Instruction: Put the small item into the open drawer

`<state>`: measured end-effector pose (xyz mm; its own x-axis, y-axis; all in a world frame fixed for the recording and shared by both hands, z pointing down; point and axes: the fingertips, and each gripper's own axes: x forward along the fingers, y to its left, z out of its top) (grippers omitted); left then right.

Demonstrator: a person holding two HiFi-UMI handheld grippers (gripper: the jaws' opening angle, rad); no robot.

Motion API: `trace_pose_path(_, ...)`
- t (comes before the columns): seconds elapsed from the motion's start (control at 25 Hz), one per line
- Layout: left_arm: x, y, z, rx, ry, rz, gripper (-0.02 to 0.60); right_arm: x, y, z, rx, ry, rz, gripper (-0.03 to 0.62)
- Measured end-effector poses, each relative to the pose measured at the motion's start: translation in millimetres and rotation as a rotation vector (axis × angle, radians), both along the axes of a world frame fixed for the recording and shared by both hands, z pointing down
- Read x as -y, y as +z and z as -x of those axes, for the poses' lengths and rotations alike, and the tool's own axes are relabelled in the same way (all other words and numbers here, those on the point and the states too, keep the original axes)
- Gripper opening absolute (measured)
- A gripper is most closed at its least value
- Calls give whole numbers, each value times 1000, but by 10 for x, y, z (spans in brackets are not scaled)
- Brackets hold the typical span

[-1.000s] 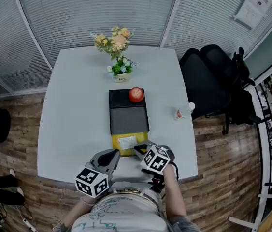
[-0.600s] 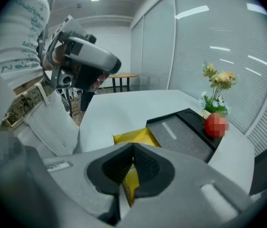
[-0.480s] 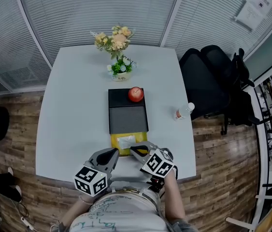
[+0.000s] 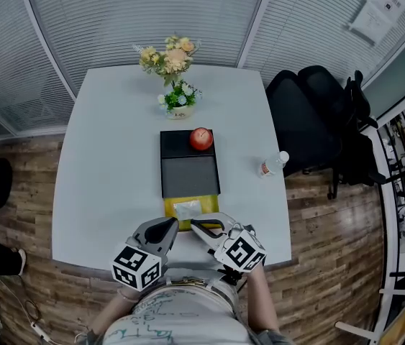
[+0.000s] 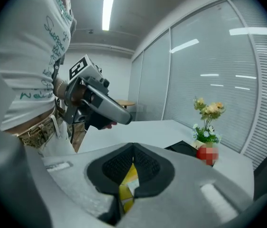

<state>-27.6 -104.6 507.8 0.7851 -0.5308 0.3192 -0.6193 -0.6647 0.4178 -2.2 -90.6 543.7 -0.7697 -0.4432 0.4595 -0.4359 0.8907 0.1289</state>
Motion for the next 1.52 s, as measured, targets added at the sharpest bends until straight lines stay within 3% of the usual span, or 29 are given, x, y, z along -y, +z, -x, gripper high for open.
trace_pose_path(0.52, 176, -333, -72, -37, -49, -141, -3, 199, -787, -36, 224, 199, -202, 3)
trace_pose_path(0.92, 237, -498, -98, -46, -83, -204, -3, 196, -991, 5, 257, 223, -240, 3)
trace_pose_path(1.52, 232, -427, -80, -47, -101, -177, -3, 213, -910, 113, 216, 194, -225, 3)
